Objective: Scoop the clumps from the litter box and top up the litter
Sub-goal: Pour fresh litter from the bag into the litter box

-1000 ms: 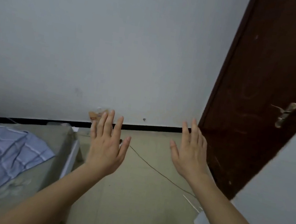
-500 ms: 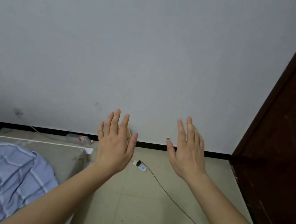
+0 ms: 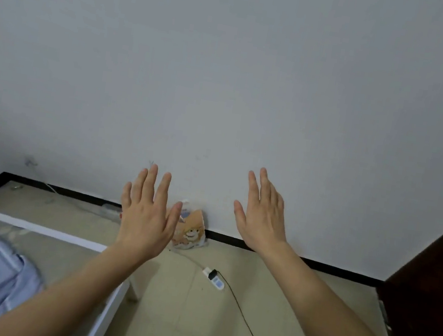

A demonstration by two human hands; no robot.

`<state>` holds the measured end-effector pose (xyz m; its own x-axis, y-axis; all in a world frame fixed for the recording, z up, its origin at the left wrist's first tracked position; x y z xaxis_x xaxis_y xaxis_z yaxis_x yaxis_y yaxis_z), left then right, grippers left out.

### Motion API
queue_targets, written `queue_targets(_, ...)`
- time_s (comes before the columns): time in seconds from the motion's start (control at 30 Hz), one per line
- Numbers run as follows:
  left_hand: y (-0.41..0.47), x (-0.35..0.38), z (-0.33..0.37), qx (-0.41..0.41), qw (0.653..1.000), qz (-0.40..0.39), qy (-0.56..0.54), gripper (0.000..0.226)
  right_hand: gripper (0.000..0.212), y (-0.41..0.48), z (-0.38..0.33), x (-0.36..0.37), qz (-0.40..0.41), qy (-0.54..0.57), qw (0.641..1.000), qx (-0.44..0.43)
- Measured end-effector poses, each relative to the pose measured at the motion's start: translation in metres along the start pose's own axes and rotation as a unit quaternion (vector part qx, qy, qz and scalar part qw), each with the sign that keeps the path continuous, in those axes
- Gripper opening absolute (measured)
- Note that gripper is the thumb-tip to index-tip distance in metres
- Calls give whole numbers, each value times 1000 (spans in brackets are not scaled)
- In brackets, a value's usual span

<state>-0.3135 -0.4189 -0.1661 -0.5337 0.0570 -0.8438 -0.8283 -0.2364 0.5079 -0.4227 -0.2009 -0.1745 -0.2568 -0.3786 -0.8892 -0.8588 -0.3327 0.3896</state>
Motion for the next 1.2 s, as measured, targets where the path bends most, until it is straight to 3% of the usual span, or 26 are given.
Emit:
queue_targets(0.3,127,143,-136,-42,992,-122,4,67,71,140,-30,146,-79,-40,996,-4)
queue_targets(0.53,223,238,-168,-12,979,-203,24,64,71,215,-5,213,-119,-36,991,58)
queue_targets(0.67,244,309,-178,-22,962,-270,27,65,68,245,24,267,-163,-15,983,86)
queue_targets(0.9,265,425,-195,-72,929,-359,54,62,60,310,81,408,-272,25,960,63)
queue_targets(1.03,270,491,-211,-74,901,-424,56,62,64,325,90,485,-353,31,933,58)
queue_targets(1.2,263,596,-239,-101,875,-473,6,60,69,325,92,581,-387,42,920,50)
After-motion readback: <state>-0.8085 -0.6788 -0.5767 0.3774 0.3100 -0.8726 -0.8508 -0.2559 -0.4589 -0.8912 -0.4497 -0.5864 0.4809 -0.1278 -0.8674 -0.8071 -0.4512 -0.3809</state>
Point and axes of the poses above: each hand's wrist, its own y-axis towards the middle knuckle, its own x-axis out of the palm, z = x × y, the point moved 3 cm from there along y, towards the middle knuckle, and after that the axes turned 3 degrees about z, right-handed, at the moved point
